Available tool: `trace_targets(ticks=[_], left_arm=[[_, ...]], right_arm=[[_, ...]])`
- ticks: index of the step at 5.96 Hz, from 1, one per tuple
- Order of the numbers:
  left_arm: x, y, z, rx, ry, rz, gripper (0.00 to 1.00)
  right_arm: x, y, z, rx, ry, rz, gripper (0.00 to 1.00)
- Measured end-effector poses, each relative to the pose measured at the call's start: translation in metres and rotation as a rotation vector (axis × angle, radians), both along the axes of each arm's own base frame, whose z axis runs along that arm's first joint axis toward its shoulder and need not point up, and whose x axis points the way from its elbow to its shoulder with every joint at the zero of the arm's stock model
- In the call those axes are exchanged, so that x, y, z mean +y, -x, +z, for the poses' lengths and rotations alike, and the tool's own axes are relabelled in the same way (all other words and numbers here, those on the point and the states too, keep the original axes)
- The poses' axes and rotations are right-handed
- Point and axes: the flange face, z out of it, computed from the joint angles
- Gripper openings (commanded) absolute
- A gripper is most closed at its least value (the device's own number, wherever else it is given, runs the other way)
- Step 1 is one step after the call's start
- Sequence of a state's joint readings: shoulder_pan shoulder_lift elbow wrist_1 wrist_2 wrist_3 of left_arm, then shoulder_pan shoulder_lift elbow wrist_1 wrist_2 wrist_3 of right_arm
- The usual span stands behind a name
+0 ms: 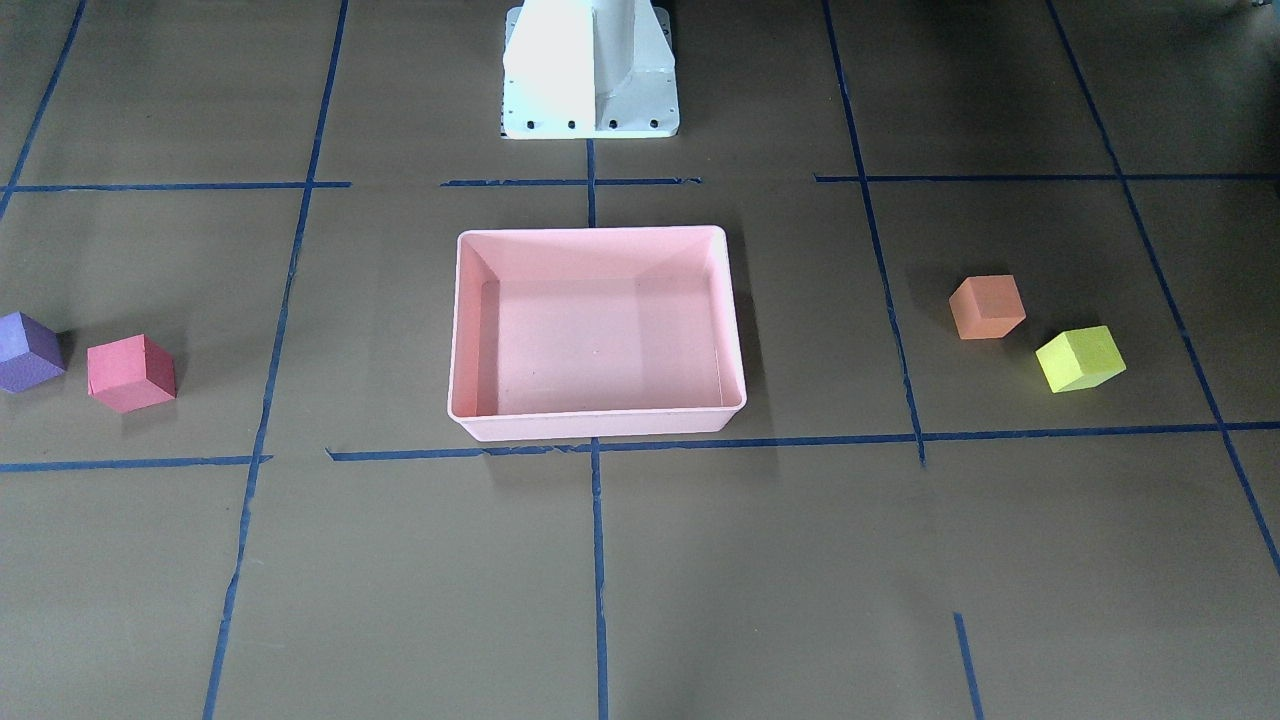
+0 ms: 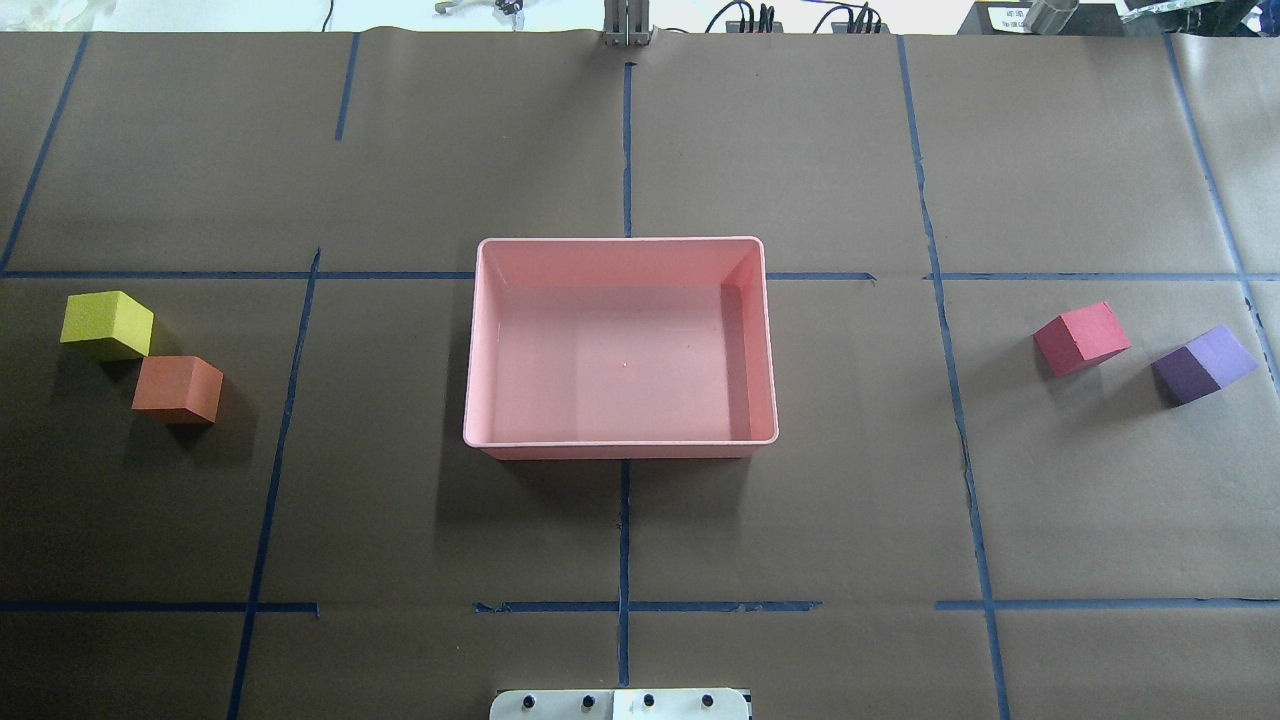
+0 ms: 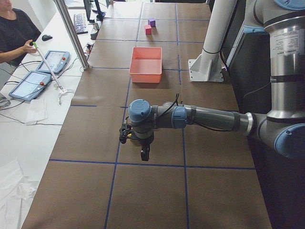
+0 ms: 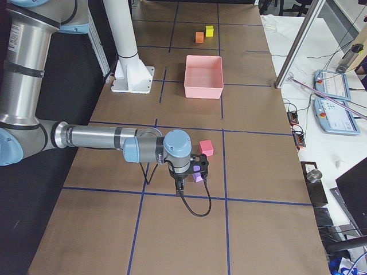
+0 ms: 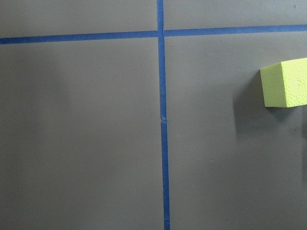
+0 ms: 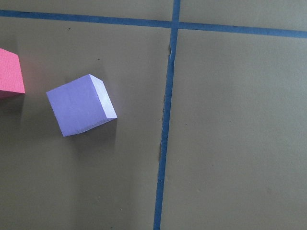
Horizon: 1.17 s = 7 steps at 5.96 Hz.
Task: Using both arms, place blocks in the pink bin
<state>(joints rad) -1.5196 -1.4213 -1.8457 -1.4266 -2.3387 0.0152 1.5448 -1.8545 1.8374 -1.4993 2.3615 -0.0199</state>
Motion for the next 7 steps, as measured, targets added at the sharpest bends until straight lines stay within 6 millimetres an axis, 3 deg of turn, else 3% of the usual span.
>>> trace_targets(ticks=[7], left_arm=[[0.013, -0.002, 0.007, 0.008, -0.054, 0.04, 1.0]], right_arm=[[0.021, 0.002, 0.009, -0.036, -0.025, -0.005, 1.0]])
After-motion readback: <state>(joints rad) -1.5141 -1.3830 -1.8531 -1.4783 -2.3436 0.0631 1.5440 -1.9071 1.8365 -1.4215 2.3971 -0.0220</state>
